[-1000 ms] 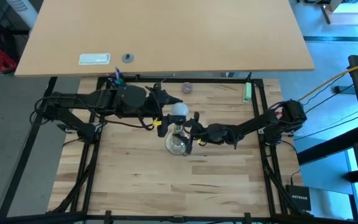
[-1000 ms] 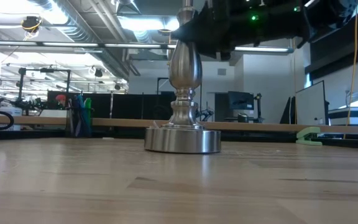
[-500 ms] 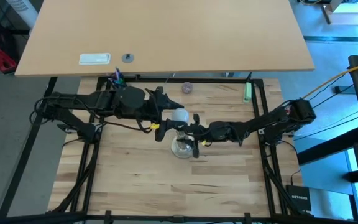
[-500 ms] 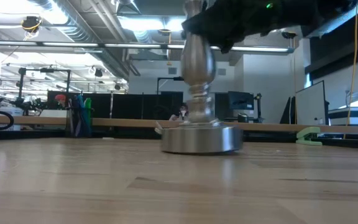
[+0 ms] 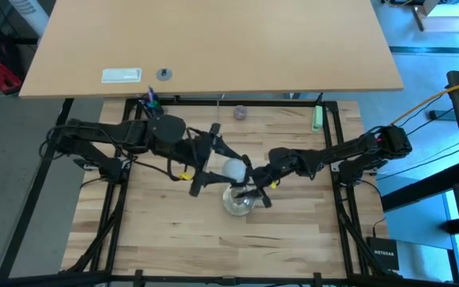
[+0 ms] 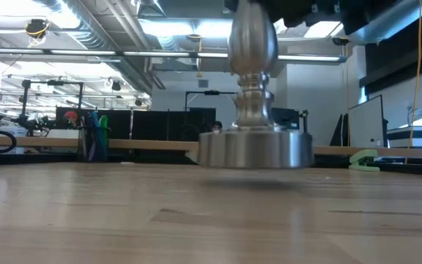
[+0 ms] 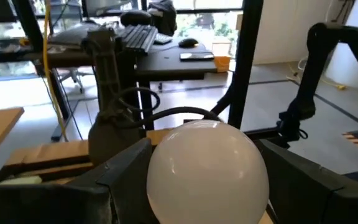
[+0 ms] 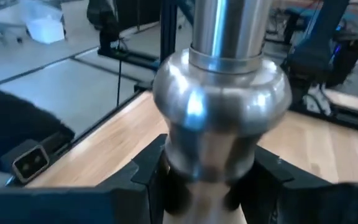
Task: Screw lightbulb
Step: Insert the lightbulb into the silver lamp
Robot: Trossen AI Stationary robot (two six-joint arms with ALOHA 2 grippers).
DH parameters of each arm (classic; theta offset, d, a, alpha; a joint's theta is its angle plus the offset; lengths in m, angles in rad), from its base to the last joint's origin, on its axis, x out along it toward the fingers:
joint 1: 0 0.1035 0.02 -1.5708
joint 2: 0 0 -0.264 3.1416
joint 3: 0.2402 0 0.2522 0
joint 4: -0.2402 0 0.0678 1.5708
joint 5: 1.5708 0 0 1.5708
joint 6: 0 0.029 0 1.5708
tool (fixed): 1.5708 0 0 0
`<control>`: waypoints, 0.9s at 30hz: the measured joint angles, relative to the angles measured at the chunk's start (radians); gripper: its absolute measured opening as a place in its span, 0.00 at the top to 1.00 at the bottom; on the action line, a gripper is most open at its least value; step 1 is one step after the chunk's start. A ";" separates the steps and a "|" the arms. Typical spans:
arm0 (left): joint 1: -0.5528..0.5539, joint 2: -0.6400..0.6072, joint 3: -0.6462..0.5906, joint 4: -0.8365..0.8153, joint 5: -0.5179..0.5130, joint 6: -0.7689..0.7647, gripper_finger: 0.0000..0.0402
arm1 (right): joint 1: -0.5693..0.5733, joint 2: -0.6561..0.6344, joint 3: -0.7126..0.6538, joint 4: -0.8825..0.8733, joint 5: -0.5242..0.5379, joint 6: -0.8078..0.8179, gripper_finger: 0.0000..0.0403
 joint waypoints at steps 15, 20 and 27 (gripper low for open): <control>0.006 0.013 0.087 -0.189 -0.176 -0.130 0.35 | -0.024 0.008 0.009 -0.104 0.255 0.082 0.64; 0.006 0.017 0.142 -0.248 -0.215 -0.161 0.35 | -0.024 0.041 0.012 -0.058 0.309 0.106 0.64; 0.023 0.039 0.148 -0.243 -0.230 -0.171 0.35 | -0.024 0.065 0.012 -0.011 0.389 0.133 0.64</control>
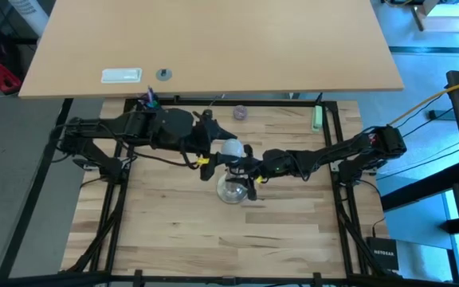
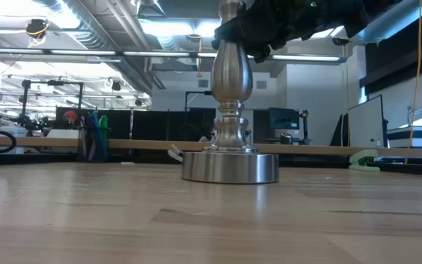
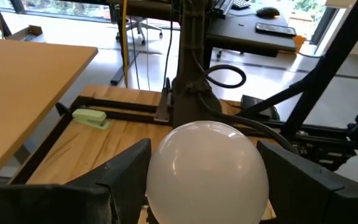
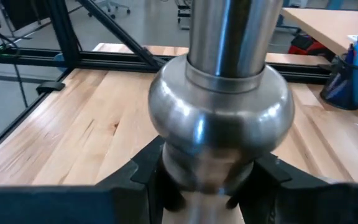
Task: Screw lightbulb
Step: Insert the lightbulb into the silver lamp
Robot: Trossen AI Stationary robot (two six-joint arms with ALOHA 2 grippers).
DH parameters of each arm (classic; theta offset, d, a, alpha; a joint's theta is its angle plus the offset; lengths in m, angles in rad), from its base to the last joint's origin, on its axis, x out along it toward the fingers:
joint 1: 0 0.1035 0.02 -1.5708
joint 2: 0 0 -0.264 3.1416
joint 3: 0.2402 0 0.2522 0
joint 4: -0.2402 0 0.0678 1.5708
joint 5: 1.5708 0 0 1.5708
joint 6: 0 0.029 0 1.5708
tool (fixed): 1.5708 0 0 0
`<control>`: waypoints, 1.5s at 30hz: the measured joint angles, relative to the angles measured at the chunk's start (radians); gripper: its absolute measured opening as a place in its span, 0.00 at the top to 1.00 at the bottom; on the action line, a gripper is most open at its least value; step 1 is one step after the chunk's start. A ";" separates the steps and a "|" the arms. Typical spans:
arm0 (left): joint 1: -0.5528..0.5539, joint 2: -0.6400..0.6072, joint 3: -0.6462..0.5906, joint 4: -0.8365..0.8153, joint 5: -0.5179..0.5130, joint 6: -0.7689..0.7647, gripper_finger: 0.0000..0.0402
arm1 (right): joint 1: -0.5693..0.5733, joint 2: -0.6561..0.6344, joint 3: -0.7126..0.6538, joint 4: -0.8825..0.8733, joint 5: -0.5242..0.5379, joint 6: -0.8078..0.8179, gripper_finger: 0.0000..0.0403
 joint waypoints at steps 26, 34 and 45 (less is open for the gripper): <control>-0.014 0.023 0.001 0.015 0.002 0.011 0.35 | 0.002 -0.199 -0.002 -0.224 0.012 0.047 0.16; -0.014 0.023 0.001 0.016 0.006 0.015 0.35 | 0.002 -0.427 -0.002 -0.194 0.061 0.042 0.12; -0.014 0.023 0.001 0.016 0.008 0.017 0.35 | 0.002 -0.248 0.230 -0.235 0.021 -0.028 0.13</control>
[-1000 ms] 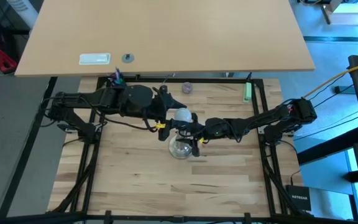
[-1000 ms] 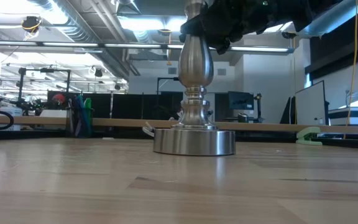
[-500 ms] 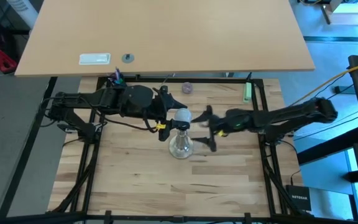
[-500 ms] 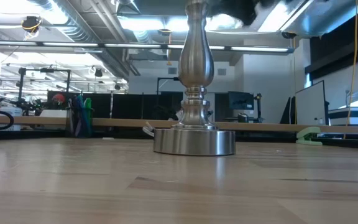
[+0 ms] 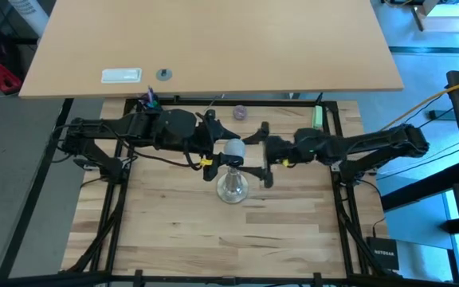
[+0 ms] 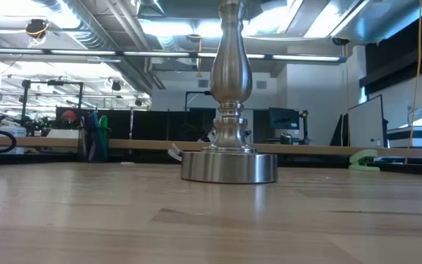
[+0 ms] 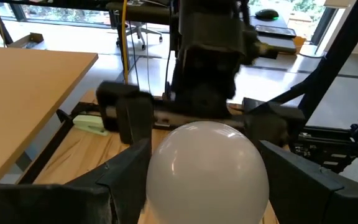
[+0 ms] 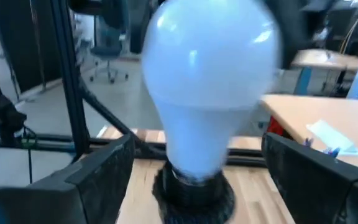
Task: Screw lightbulb
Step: Insert the lightbulb into the silver lamp
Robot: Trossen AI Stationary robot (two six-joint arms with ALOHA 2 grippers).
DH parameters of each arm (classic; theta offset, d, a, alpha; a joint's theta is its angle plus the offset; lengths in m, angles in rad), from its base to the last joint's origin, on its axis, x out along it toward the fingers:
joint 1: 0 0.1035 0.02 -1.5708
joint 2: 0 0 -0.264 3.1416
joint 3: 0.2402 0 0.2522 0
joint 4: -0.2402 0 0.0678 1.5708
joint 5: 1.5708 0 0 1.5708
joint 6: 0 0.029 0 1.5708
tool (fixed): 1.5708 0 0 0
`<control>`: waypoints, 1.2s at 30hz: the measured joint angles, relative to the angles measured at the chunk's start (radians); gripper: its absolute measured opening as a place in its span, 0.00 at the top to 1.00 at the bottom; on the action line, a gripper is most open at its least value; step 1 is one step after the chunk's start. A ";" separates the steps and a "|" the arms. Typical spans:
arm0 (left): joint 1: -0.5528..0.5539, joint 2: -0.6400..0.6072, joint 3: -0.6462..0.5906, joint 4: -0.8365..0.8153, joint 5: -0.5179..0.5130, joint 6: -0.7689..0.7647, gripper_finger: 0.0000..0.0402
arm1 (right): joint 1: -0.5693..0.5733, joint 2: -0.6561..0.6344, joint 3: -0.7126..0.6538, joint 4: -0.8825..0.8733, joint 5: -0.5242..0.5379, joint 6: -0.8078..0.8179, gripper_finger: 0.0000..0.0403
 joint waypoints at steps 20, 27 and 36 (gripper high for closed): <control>-0.003 0.000 -0.001 0.016 -0.003 0.035 0.35 | -0.001 0.058 0.094 -0.083 0.000 -0.010 0.63; 0.004 -0.026 -0.005 0.023 0.013 0.020 0.27 | -0.001 0.058 0.094 -0.081 0.000 -0.030 0.63; -0.073 -0.126 -0.002 -0.136 -0.271 0.013 0.19 | -0.001 0.058 0.094 -0.080 -0.001 -0.033 0.63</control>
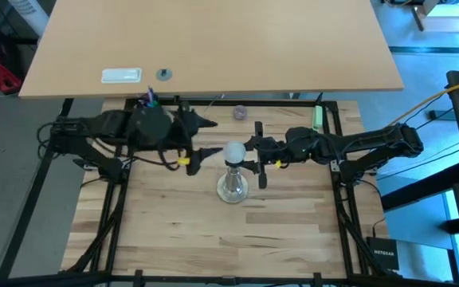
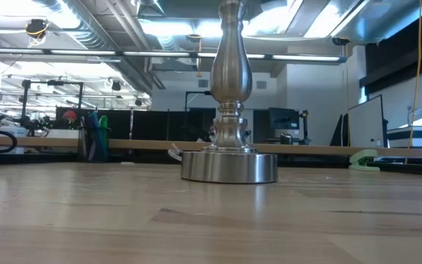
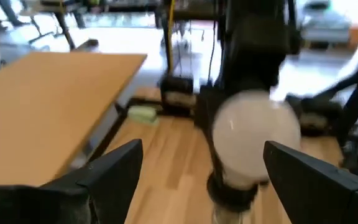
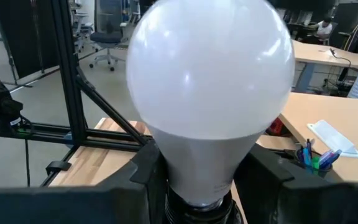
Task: Screw lightbulb
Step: Insert the lightbulb into the silver lamp
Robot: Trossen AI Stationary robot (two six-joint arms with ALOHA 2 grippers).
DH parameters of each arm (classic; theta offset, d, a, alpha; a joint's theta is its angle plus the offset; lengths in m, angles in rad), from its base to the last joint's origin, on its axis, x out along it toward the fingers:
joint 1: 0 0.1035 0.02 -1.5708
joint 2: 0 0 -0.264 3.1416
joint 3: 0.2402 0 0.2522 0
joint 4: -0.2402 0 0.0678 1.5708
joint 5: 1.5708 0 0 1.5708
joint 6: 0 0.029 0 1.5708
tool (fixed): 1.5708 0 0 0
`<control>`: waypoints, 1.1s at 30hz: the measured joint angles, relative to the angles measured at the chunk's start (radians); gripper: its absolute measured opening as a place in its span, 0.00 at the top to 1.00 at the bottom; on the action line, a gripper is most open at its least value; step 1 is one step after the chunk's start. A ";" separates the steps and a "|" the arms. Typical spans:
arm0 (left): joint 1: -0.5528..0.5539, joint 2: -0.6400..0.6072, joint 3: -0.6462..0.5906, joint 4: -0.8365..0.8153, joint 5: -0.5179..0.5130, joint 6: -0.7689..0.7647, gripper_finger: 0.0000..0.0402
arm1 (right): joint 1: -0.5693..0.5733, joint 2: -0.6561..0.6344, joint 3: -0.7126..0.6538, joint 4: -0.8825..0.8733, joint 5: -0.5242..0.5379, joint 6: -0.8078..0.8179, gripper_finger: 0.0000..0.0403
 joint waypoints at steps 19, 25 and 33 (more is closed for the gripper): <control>-0.013 -0.197 -0.664 0.837 0.021 0.070 0.27 | 0.000 -0.002 0.000 0.012 0.002 0.007 0.63; -0.002 -0.163 -0.671 0.902 0.057 0.089 0.27 | 0.000 -0.003 0.000 0.021 0.011 0.008 0.63; 0.000 -0.125 -0.670 0.964 0.073 0.100 0.27 | 0.000 0.010 0.000 0.041 0.011 0.009 0.63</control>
